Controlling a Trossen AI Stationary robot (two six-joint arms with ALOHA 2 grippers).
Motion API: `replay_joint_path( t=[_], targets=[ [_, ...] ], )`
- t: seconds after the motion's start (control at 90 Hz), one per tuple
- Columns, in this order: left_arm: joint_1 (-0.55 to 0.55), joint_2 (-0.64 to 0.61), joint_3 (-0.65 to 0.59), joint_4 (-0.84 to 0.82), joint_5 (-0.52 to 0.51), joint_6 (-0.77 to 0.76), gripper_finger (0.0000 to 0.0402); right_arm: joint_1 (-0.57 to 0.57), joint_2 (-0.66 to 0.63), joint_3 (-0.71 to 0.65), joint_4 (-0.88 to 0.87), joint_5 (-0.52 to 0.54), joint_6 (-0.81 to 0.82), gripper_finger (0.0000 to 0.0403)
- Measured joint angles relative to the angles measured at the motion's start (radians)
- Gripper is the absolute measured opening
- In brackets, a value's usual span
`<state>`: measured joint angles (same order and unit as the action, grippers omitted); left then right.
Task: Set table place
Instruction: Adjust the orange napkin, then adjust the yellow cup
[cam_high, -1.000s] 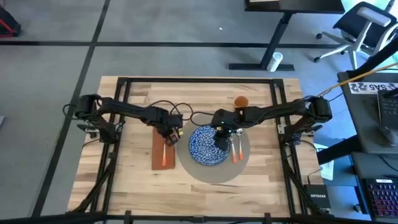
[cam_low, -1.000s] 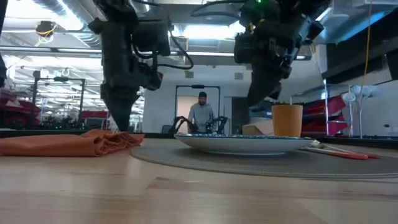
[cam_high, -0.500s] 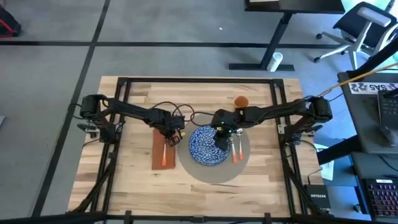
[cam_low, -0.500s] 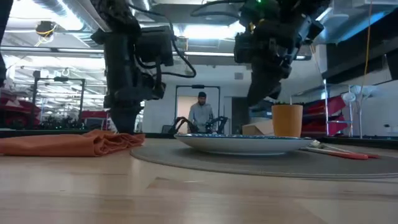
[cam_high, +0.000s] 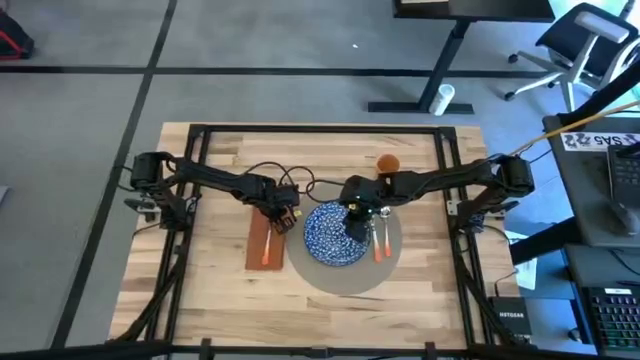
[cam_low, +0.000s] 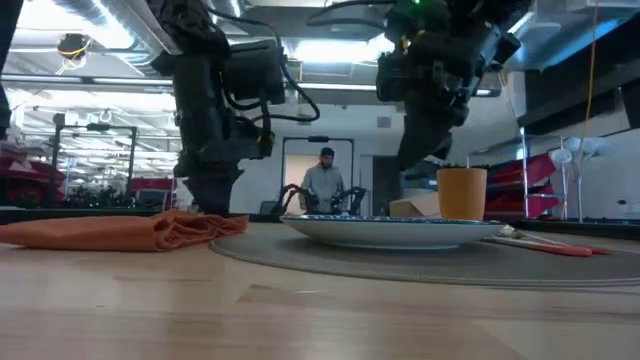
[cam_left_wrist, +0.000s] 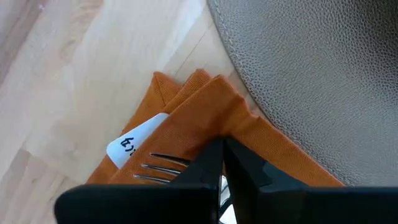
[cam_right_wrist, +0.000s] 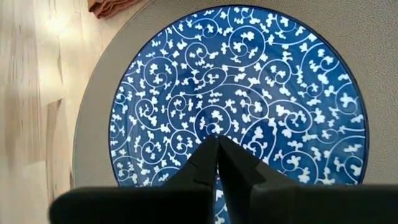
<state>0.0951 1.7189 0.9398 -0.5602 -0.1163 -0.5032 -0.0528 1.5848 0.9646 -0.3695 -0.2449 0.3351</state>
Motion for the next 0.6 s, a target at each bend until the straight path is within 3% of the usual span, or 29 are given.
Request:
replay_joint_path(
  t=[0.3, 0.6],
  targets=[
    [0.037, -0.06, 0.014, -0.012, 0.005, -0.018, 0.0, 0.0, 0.0, 0.079, -0.075, 0.015, -0.014, 0.0],
    [0.052, -0.168, 0.073, 0.001, 0.002, 0.006, 0.0, -0.023, -0.001, 0.349, -0.546, 0.238, -0.221, 0.0]
  ],
)
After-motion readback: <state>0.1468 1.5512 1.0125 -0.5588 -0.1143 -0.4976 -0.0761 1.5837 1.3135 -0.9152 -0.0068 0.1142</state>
